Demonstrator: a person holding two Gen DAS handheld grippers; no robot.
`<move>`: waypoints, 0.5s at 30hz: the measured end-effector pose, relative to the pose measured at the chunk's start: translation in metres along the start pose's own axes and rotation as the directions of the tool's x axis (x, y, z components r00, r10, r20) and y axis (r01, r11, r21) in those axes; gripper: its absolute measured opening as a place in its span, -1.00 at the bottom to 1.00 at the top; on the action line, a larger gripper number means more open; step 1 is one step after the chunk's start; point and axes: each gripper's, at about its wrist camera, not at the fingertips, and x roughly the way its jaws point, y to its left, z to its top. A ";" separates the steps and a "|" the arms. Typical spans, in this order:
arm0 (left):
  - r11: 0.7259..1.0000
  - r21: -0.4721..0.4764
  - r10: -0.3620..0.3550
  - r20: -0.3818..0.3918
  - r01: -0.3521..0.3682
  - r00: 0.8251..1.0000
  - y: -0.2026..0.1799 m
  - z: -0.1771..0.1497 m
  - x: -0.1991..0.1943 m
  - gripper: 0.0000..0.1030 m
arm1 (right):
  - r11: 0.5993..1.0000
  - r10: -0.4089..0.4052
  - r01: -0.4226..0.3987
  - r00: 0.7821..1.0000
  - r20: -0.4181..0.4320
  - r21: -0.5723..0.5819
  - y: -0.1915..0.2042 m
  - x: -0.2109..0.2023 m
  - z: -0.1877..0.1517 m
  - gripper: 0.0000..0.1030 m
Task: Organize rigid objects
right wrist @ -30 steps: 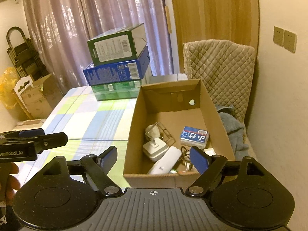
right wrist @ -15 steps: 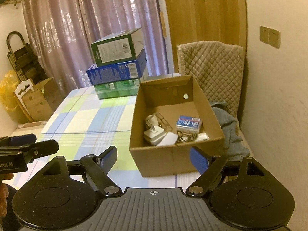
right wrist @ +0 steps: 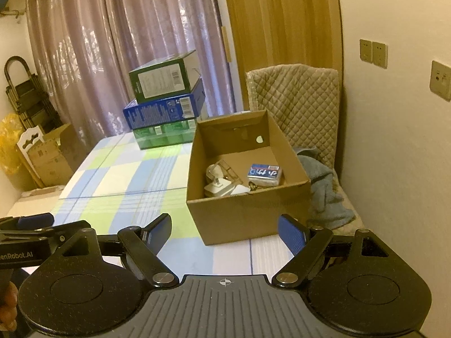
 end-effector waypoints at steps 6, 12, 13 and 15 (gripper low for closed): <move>1.000 -0.021 0.006 -0.005 -0.006 1.000 0.001 -0.010 -0.006 0.89 | 1.000 -0.009 0.009 1.000 -0.001 0.002 0.006 -0.008 -0.014 0.55; 0.999 -0.037 -0.007 -0.011 0.007 1.000 0.002 -0.018 -0.007 0.90 | 1.000 -0.009 0.009 1.000 -0.002 0.012 0.012 -0.012 -0.023 0.55; 0.999 -0.040 -0.007 -0.012 0.007 1.000 0.003 -0.019 -0.007 0.90 | 1.000 -0.013 0.013 1.000 -0.003 0.009 0.013 -0.013 -0.025 0.55; 0.999 -0.043 -0.011 -0.015 0.011 1.000 0.003 -0.022 -0.008 0.90 | 1.000 -0.023 0.023 1.000 -0.009 0.004 0.015 -0.013 -0.027 0.55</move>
